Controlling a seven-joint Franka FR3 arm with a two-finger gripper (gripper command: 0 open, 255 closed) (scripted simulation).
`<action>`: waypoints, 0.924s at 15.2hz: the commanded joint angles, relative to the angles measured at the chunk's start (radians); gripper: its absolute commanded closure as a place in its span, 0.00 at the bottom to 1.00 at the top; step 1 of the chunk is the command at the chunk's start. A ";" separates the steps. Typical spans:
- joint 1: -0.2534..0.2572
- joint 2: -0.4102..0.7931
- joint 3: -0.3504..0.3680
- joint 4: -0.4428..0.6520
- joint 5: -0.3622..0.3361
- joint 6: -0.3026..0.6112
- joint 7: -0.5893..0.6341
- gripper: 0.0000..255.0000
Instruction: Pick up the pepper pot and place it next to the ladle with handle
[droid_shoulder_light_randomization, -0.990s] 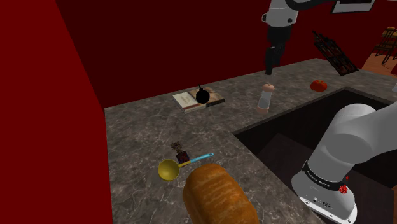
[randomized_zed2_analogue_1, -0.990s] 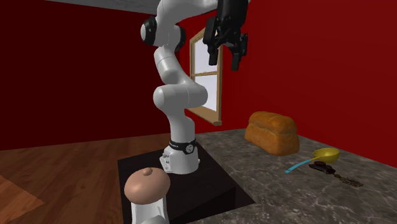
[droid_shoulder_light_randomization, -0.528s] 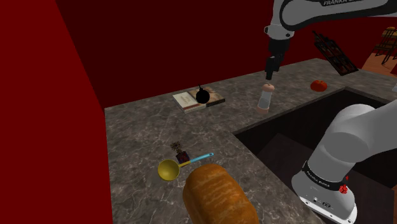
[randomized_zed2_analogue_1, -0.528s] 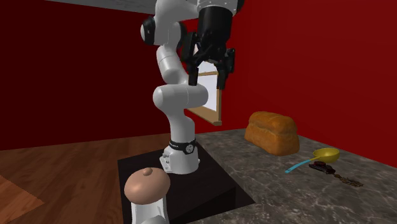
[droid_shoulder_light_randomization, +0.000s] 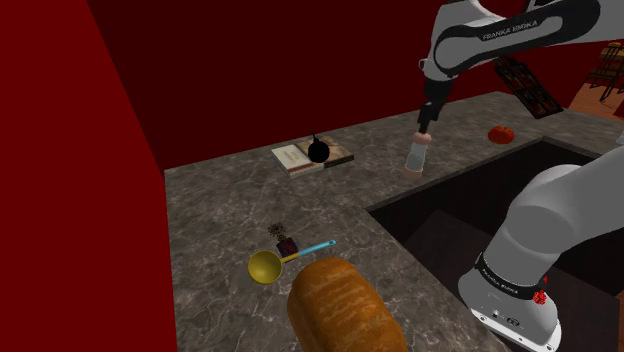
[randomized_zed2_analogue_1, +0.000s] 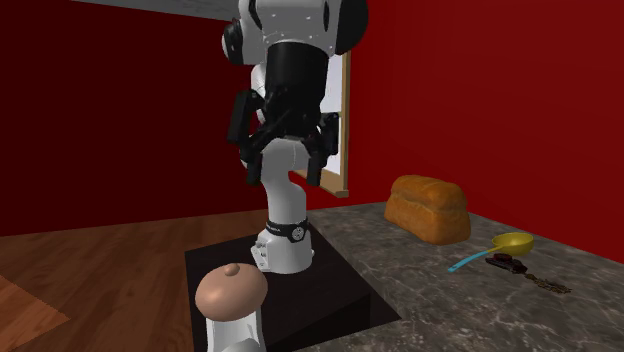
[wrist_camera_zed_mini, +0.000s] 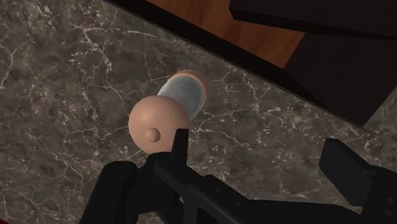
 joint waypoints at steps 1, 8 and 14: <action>-0.011 0.050 -0.039 0.001 -0.016 0.069 -0.025 0.00; -0.028 0.217 -0.151 0.025 -0.026 0.259 -0.105 0.00; -0.028 0.275 -0.176 -0.008 -0.025 0.352 -0.111 0.00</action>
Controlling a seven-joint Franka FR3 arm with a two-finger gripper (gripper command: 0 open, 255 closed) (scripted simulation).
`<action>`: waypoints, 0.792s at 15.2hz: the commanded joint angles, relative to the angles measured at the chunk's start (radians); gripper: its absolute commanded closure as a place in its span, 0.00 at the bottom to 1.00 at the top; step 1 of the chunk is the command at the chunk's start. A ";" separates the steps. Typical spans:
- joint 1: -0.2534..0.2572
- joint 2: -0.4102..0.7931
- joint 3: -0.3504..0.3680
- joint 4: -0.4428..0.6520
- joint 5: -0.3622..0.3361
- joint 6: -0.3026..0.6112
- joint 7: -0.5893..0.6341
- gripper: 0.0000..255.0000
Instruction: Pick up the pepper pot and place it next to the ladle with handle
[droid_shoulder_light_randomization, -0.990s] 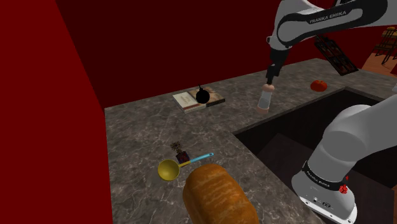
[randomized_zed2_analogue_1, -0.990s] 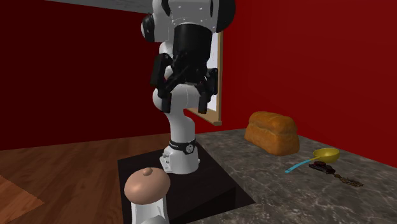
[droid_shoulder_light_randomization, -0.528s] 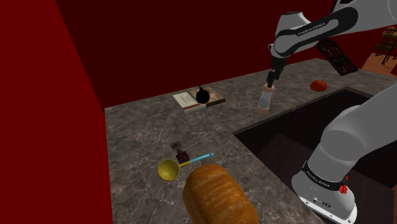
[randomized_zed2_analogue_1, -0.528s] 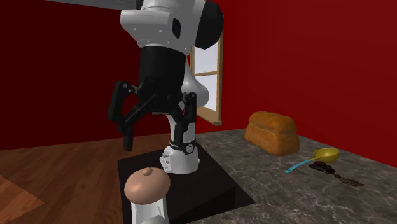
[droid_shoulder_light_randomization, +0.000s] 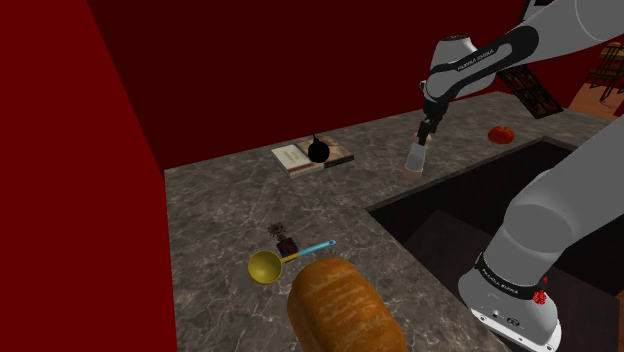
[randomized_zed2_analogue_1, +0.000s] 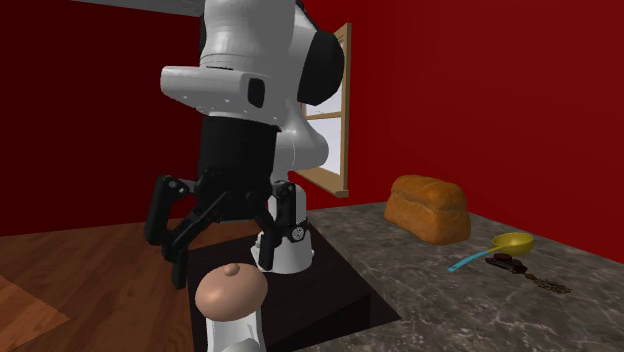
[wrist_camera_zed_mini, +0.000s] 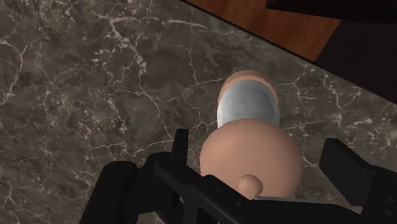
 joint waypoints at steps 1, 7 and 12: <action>0.001 0.017 -0.006 -0.008 0.001 0.025 -0.001 0.00; 0.001 0.017 -0.006 -0.008 0.001 0.025 -0.001 0.00; 0.001 0.017 -0.006 -0.008 0.001 0.025 -0.001 1.00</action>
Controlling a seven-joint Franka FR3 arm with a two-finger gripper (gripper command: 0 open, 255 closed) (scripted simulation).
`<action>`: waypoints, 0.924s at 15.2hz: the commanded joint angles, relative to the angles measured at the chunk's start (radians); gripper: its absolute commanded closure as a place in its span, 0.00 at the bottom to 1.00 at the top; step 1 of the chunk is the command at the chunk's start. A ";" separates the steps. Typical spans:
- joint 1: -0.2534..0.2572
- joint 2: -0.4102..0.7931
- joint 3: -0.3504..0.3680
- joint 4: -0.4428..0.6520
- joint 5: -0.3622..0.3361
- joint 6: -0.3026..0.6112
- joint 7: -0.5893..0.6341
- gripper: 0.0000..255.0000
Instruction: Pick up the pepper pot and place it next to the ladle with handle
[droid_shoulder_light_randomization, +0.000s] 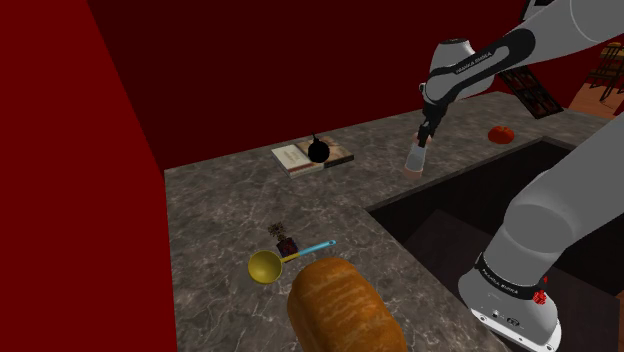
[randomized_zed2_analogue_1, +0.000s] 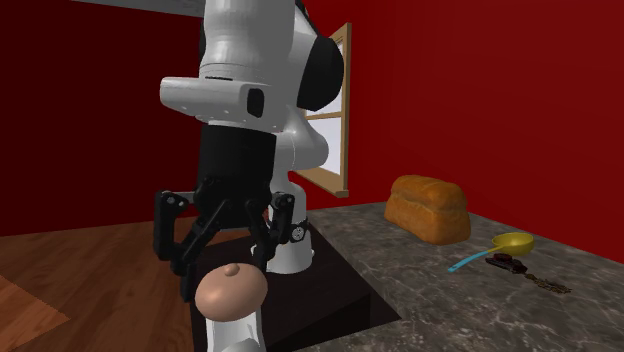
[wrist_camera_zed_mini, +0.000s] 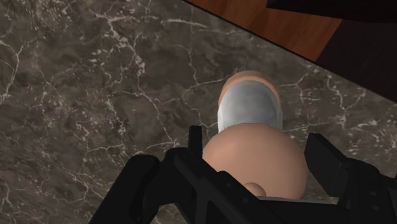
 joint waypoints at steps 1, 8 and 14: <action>0.000 0.000 0.000 0.000 0.000 0.000 0.000 1.00; 0.000 -0.017 0.005 0.014 0.000 -0.031 -0.001 1.00; 0.001 -0.060 0.021 0.063 0.005 -0.121 -0.008 1.00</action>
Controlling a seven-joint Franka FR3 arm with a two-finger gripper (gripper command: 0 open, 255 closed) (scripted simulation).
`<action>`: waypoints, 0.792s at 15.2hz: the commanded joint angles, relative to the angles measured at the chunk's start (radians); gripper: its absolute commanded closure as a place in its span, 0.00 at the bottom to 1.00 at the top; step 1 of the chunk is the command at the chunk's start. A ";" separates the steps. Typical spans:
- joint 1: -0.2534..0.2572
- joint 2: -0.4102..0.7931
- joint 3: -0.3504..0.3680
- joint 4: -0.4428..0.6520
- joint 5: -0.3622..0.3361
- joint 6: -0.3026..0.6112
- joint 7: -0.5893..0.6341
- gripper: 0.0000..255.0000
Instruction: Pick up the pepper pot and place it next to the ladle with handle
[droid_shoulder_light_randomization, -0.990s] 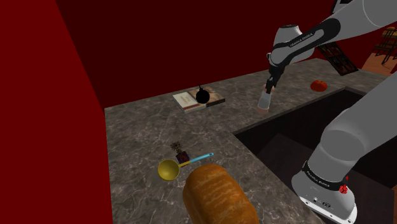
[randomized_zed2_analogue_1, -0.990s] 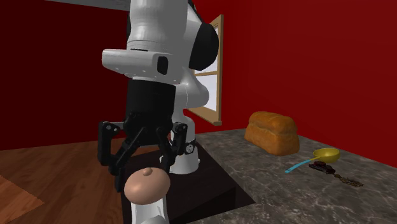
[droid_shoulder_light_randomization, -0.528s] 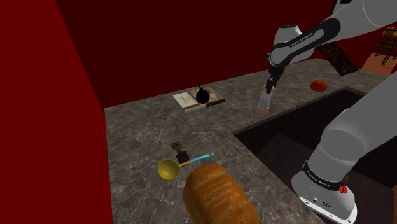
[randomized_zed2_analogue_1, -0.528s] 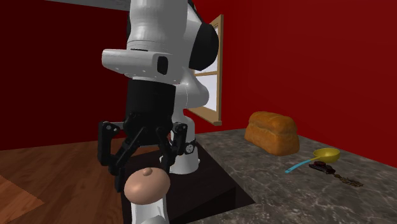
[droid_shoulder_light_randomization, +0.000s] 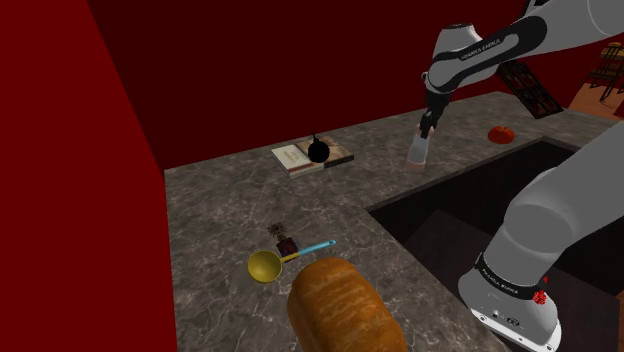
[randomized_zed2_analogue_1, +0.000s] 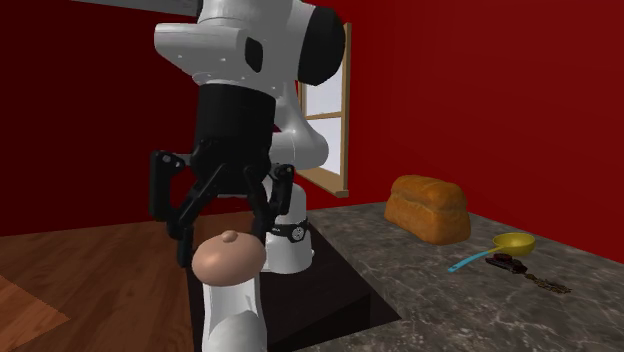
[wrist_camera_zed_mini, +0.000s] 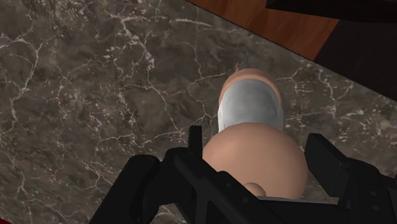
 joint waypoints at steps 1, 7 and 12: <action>0.000 -0.016 0.006 0.016 0.001 -0.032 -0.002 1.00; 0.002 -0.046 0.021 0.073 0.009 -0.118 -0.010 1.00; 0.005 -0.064 0.033 0.126 0.016 -0.188 -0.018 1.00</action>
